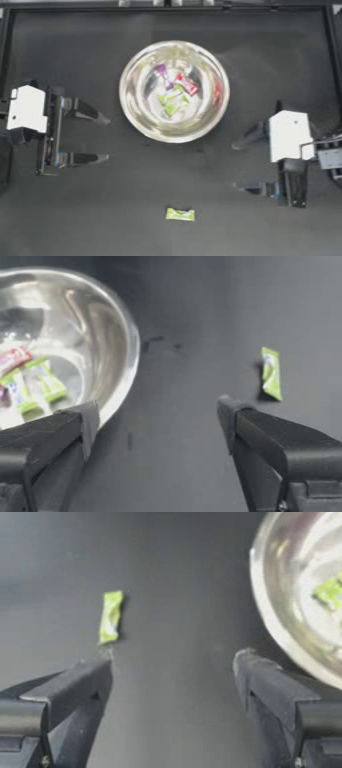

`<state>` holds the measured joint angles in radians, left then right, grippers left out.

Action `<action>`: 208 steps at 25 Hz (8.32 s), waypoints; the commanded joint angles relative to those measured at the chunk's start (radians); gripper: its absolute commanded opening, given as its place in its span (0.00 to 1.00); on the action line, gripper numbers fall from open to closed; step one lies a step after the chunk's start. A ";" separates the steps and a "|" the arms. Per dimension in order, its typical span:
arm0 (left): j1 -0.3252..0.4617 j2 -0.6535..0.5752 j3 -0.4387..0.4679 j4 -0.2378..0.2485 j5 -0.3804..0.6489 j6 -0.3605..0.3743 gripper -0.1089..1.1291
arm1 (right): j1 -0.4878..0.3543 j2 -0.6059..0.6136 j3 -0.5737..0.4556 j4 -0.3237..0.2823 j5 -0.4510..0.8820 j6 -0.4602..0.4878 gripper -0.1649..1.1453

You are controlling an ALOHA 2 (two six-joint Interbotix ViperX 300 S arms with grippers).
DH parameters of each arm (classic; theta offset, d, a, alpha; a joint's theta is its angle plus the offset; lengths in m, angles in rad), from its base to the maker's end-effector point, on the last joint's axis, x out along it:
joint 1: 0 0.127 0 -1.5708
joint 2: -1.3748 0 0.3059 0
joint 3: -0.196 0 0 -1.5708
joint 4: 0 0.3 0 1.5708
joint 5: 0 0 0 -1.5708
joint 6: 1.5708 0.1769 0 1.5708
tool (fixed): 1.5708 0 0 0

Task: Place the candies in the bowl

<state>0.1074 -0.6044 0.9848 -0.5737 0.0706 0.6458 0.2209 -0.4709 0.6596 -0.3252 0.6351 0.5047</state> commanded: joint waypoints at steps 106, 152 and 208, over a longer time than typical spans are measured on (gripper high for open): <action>0.000 -0.092 0.066 -0.002 -0.014 -0.002 0.90 | -0.235 0.341 -0.150 0.064 -0.354 -0.120 0.44; 0.000 -0.091 0.060 -0.002 -0.014 -0.014 0.90 | -0.598 0.483 -0.072 -0.052 -0.759 -0.123 0.89; 0.002 -0.434 0.166 0.041 -0.077 -0.011 0.90 | -0.360 -0.446 0.440 -0.054 -0.637 -0.117 0.89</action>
<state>0.1058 -1.0308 1.1582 -0.5308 0.0000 0.6351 -0.1396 -0.9143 1.1060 -0.3774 0.0061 0.3881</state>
